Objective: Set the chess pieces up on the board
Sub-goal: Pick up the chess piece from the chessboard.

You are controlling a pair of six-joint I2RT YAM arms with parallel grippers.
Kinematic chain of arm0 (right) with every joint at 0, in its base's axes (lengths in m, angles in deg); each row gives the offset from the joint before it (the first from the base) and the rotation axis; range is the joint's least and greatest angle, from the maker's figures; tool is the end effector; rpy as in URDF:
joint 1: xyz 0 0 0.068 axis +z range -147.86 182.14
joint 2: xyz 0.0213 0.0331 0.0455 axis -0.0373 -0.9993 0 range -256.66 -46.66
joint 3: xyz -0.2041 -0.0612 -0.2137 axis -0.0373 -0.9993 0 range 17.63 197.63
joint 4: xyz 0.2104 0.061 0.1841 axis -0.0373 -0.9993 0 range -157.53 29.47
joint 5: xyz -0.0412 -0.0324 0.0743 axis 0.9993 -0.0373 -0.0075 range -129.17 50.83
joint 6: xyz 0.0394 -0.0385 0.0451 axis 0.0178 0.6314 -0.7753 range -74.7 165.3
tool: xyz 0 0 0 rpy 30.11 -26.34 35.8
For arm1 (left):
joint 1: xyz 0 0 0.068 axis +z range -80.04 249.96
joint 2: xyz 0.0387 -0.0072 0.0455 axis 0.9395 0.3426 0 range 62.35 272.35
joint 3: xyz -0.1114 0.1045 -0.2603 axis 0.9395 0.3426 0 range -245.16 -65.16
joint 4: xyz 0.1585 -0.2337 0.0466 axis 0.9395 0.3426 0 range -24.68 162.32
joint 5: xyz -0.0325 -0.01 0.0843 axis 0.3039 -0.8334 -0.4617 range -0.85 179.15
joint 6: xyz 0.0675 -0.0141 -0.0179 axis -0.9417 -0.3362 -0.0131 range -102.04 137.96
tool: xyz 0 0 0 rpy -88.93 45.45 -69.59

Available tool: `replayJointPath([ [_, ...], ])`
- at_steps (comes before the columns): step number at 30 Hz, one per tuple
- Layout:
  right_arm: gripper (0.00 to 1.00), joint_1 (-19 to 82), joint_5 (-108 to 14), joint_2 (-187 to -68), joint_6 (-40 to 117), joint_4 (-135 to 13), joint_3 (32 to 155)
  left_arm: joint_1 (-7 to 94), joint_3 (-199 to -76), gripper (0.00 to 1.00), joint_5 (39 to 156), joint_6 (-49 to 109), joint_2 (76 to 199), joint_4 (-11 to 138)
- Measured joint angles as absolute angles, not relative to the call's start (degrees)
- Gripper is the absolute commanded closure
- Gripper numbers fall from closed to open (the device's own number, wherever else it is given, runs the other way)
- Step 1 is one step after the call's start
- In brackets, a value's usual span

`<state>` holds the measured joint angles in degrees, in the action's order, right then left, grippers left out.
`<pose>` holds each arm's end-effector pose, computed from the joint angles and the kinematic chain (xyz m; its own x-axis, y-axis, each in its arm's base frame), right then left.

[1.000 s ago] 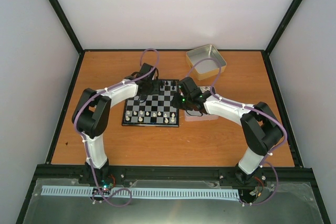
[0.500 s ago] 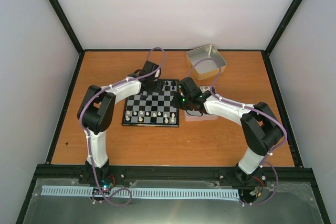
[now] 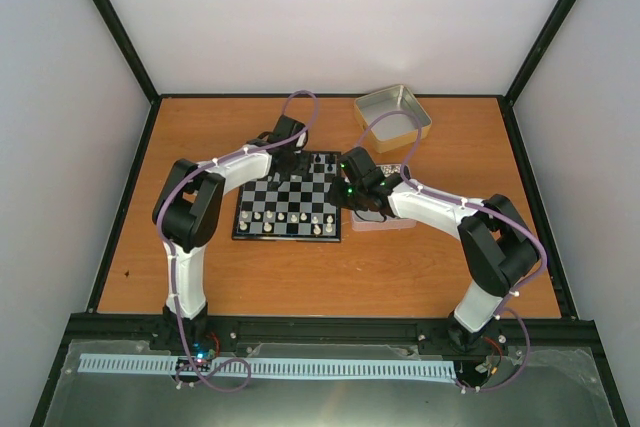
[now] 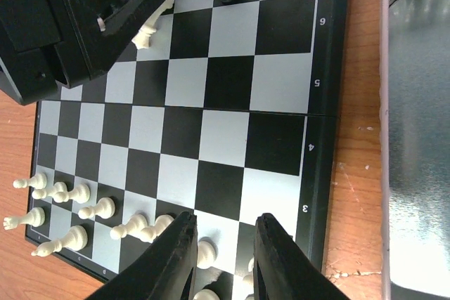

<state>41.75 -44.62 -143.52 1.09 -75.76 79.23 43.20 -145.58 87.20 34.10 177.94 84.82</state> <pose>0.3011 0.2564 0.1957 -0.9010 0.1553 -0.4051 -0.0740 0.8650 0.4963 0.4292 -0.2144 0.1631 -0.8200 0.1023 -0.5632 0.2129 0.9678 -0.1340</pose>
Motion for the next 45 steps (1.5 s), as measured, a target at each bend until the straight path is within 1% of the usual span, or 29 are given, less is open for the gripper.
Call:
replayJointPath([
  [5, 0.76, 41.8, -44.5, -143.5, 1.1, -75.9, 79.2, 43.2, -145.6, 0.54, 87.4, 34.2, 177.9, 84.9],
  [10, 0.76, 41.8, -44.5, -143.5, 1.1, -76.2, 79.2, 43.2, -145.5, 0.52, 87.4, 35.2, 177.9, 85.6],
  [22, 0.76, 41.8, -44.5, -143.5, 1.1, -76.2, 79.2, 43.2, -144.3, 0.63, 88.6, 35.5, 177.9, 85.9],
  [27, 0.76, 41.8, -44.5, -143.5, 1.1, -76.2, 79.2, 43.2, -143.1, 0.7, 88.7, 35.6, 177.9, 86.0],
  [29, 0.76, 41.8, -44.5, -143.5, 1.1, -76.2, 79.2, 43.2, -143.1, 0.75, 88.7, 35.8, 177.9, 86.0],
  [31, 0.76, 41.8, -44.5, -143.5, 1.1, -76.2, 79.2, 43.2, -143.1, 0.82, 88.6, 36.0, 177.9, 86.0],
  [35, 0.76, 41.8, -44.5, -143.5, 1.0, -76.2, 79.1, 43.2, -143.1, 0.9, 88.2, 36.5, 177.9, 86.4],
  [40, 0.75, 41.8, -44.6, -143.5, 1.1, -76.2, 78.9, 43.2, -143.2, 0.93, 88.2, 36.7, 177.8, 86.7],
  [45, 0.69, 41.8, -46.8, -143.0, 2.6, -73.2, 76.8, 43.2, -141.3, 0.93, 89.8, 38.6, 175.6, 88.5],
])
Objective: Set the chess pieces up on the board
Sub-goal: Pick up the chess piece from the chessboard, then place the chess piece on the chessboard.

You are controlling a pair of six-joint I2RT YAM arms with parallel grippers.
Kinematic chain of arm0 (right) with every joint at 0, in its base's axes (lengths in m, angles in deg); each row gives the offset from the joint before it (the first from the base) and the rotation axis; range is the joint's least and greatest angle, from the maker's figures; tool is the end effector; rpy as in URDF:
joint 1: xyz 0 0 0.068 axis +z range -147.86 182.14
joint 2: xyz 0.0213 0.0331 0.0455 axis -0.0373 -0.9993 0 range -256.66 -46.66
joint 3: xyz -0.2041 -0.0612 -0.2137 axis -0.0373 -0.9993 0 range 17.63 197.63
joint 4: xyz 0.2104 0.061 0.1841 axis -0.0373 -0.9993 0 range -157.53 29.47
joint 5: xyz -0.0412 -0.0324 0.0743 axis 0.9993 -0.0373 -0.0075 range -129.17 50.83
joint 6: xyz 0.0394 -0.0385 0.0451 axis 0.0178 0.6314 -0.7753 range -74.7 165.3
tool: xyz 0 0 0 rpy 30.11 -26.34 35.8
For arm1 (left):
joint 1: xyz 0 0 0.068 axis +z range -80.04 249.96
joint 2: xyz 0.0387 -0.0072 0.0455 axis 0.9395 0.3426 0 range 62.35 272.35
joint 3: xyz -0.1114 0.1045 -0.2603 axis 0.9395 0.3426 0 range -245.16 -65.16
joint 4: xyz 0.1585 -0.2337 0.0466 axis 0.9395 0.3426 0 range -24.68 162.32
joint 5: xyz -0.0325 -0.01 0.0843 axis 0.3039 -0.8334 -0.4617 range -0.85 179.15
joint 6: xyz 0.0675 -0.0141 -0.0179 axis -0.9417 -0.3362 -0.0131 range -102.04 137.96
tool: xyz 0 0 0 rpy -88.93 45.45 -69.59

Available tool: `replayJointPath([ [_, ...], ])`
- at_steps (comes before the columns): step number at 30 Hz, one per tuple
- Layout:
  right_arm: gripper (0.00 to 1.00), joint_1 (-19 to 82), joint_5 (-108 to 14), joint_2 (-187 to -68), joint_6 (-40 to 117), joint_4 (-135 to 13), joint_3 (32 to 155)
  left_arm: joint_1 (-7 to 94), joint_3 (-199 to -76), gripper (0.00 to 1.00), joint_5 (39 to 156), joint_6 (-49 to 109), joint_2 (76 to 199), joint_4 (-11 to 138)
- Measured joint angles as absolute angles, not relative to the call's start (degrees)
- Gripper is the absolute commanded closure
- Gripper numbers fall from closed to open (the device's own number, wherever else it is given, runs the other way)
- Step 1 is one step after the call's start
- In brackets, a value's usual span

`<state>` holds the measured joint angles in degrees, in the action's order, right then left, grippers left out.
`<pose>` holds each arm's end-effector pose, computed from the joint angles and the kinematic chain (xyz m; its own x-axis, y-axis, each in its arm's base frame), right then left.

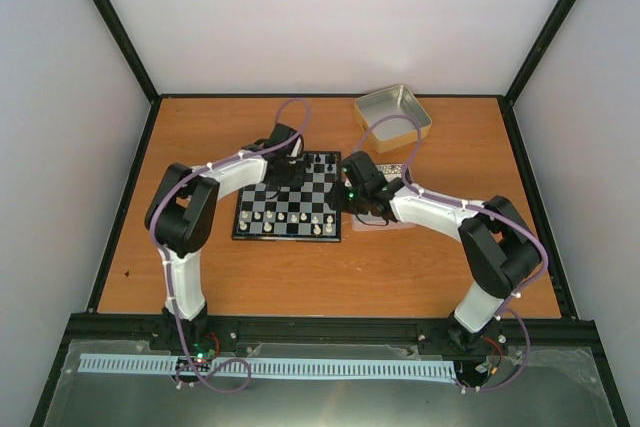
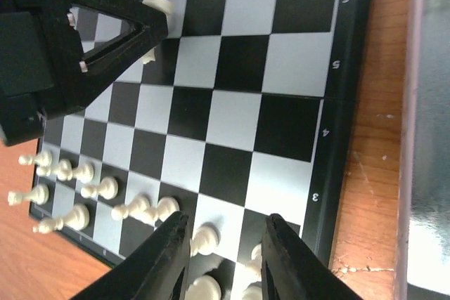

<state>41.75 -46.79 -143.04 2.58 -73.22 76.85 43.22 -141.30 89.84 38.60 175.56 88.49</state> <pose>0.2957 0.2548 0.1887 -0.9059 0.1230 -0.4052 -0.1134 0.8515 0.5120 0.4052 -0.2051 0.1528 -0.8860 0.0517 -0.4608 0.1527 0.9709 -0.1847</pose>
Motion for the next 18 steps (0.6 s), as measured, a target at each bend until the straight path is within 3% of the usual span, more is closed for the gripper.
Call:
replayJointPath([
  [8, 0.62, 43.1, -49.0, -138.0, 5.8, -65.8, 71.1, 43.2, -131.9, 0.92, 102.3, 49.3, 163.1, 87.6],
  [18, 0.52, 48.2, -45.3, -126.1, 9.4, -53.6, 62.4, 43.2, -118.1, 0.91, 117.5, 74.0, 146.6, 73.7],
])
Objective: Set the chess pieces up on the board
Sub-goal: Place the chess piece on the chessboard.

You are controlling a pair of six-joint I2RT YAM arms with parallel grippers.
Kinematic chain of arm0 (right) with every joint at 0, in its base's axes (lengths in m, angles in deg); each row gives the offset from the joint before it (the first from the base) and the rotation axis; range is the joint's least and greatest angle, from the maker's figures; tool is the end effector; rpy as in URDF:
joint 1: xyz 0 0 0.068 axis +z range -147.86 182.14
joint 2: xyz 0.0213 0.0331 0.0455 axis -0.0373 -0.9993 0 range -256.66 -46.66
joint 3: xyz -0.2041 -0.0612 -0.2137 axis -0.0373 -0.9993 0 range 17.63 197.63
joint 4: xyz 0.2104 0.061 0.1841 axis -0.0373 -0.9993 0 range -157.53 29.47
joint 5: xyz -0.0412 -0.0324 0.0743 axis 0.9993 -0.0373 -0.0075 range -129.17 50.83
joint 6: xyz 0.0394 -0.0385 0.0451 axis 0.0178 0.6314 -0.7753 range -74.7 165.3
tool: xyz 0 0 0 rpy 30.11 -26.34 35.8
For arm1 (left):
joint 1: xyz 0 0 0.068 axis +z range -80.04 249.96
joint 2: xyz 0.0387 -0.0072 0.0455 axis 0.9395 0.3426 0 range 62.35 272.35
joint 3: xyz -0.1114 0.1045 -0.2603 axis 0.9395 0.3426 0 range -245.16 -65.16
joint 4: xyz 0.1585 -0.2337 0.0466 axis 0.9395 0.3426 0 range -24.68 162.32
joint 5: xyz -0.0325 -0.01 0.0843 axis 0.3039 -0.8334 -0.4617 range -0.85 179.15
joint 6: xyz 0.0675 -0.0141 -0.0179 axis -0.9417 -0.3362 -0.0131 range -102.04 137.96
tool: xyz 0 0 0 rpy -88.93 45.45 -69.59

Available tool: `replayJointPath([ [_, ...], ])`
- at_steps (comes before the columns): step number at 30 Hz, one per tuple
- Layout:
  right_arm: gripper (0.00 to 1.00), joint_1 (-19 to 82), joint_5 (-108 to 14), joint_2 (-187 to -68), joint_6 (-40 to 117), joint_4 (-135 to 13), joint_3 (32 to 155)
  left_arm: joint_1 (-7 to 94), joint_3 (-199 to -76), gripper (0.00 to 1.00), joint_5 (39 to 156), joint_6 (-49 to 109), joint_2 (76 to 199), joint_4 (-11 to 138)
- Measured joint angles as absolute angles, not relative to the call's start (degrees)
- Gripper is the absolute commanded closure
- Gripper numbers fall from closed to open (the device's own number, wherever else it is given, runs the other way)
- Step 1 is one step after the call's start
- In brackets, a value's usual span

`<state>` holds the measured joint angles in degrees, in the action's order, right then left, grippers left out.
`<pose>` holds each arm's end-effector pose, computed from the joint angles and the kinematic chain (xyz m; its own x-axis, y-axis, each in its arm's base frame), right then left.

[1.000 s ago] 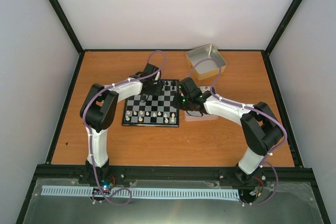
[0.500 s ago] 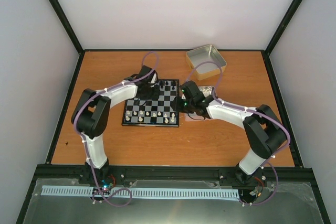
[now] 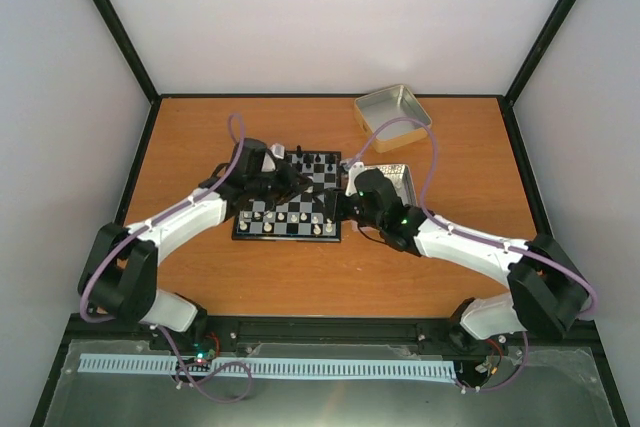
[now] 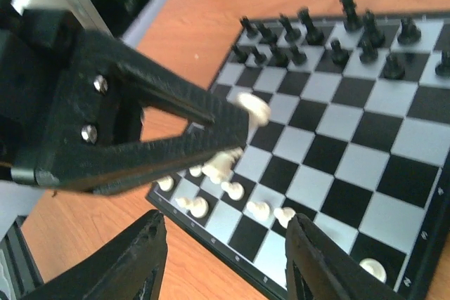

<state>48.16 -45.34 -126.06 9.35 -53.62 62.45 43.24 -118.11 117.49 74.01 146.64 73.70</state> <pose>0.2319 0.2494 0.2365 -0.7197 0.0947 -0.6878 -0.4435 0.6995 0.5604 0.3002 -0.1824 0.2358 -0.9176 -0.3555 -0.1779 -0.0704 0.5857 -0.8074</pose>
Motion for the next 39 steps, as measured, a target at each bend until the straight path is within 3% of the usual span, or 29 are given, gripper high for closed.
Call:
replayJointPath([
  [9, 0.51, 52.4, -37.7, -123.3, 12.0, -52.5, 62.7, 43.2, -107.2, 0.91, 123.0, 101.6, 138.6, 59.0],
  [22, 0.62, 54.2, -32.1, -125.6, 14.1, -56.6, 67.7, 43.2, -107.2, 0.91, 124.8, 112.4, 138.6, 54.6],
  [39, 0.97, 55.9, -30.1, -129.4, 16.0, -59.6, 71.7, 43.8, -105.8, 0.9, 124.1, 113.9, 138.6, 53.9],
])
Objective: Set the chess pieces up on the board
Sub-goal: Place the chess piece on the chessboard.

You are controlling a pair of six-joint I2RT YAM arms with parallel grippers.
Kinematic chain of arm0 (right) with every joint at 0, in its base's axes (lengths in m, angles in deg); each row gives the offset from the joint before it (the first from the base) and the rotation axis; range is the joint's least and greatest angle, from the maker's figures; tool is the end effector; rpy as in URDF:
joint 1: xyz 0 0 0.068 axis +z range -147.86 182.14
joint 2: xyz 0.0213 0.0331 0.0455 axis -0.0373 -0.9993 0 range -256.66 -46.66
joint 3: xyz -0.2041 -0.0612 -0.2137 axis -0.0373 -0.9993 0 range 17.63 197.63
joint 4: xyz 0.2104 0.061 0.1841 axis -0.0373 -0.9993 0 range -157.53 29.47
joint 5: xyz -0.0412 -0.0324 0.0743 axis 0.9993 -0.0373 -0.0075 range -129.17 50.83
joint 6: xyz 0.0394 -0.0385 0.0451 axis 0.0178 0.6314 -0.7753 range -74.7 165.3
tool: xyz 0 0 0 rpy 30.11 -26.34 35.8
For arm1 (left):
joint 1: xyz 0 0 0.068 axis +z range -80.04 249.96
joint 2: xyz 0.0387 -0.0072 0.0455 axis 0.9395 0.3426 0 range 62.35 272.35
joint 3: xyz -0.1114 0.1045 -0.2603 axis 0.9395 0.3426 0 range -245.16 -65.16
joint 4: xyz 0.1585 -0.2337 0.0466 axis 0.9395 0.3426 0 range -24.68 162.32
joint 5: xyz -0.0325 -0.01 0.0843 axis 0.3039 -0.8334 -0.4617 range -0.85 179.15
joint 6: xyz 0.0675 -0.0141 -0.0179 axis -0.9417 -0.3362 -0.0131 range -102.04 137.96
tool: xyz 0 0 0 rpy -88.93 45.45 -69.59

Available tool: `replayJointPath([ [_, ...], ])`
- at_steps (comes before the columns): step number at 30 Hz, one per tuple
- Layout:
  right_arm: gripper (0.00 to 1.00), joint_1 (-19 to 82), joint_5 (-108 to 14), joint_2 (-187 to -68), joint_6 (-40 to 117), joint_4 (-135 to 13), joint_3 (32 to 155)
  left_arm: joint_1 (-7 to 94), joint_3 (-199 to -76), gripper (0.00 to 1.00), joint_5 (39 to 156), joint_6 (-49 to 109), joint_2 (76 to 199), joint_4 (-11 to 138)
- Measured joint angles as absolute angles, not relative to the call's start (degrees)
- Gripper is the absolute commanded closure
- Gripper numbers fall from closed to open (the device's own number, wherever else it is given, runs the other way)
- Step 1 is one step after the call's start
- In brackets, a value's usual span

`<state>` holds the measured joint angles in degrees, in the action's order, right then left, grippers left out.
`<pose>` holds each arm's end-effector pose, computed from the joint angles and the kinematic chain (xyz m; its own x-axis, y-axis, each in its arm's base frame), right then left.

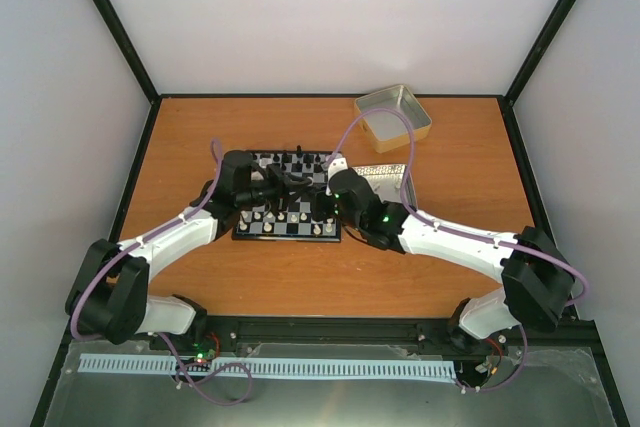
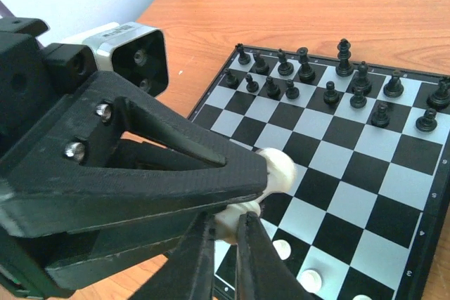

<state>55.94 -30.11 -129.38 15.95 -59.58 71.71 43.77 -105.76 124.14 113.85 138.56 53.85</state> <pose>0.2238 0.2902 0.2665 -0.5893 0.0143 -0.8078 -0.4885 0.7901 0.3703 0.2692 -0.1700 0.2397 -0.7890 -0.5201 0.3270 -0.4504 0.1278 -0.8836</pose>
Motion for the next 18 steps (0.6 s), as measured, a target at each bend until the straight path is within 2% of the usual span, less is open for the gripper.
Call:
replayJointPath([
  [3, 0.97, 56.4, -29.8, -129.4, 16.0, -60.5, 71.9, 43.8, -105.2, 0.87, 124.2, 114.1, 138.6, 53.7],
  [7, 0.97, 56.6, -29.6, -129.4, 16.1, -61.4, 72.2, 43.7, -105.0, 0.78, 124.5, 114.1, 138.6, 53.6],
  [14, 0.97, 56.6, -29.3, -129.6, 15.6, -64.0, 73.4, 43.7, -104.9, 0.54, 125.4, 113.3, 138.6, 53.8],
  [18, 0.97, 56.6, -29.5, -131.0, 14.8, -67.6, 76.2, 43.7, -104.9, 0.48, 124.9, 111.5, 138.2, 55.8],
])
